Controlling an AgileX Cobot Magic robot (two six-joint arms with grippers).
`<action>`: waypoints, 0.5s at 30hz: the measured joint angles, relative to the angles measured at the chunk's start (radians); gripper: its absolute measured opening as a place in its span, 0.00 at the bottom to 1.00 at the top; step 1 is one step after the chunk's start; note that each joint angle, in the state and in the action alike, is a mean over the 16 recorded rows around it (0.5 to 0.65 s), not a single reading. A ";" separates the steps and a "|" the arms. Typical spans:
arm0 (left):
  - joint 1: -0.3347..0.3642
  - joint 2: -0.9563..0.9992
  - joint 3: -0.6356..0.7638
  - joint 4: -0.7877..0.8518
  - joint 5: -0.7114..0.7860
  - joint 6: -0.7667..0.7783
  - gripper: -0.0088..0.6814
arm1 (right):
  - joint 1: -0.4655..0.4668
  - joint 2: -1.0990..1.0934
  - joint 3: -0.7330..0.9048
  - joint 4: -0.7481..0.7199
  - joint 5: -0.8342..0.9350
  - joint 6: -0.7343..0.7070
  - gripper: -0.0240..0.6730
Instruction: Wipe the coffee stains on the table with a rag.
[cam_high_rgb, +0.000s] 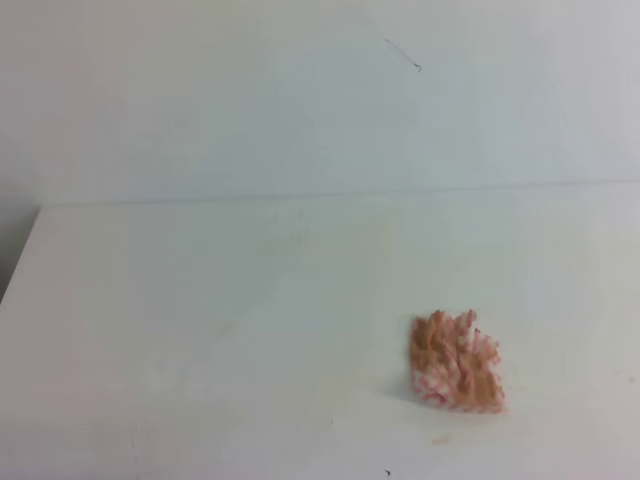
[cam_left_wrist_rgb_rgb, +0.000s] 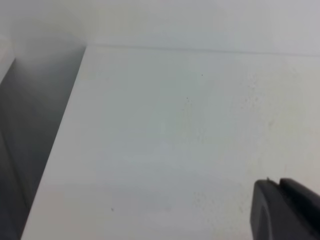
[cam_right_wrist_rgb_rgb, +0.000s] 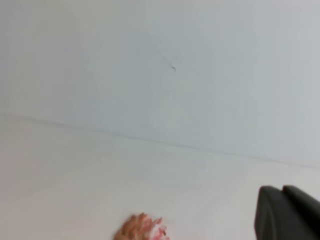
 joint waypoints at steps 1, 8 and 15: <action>0.000 -0.002 0.003 0.000 -0.001 0.000 0.01 | 0.000 -0.066 0.052 -0.010 -0.009 0.020 0.03; 0.000 -0.003 0.005 -0.001 -0.002 0.001 0.01 | 0.000 -0.413 0.346 -0.092 -0.029 0.148 0.03; 0.000 0.000 0.000 -0.003 0.000 0.001 0.01 | 0.000 -0.508 0.444 -0.148 -0.062 0.192 0.03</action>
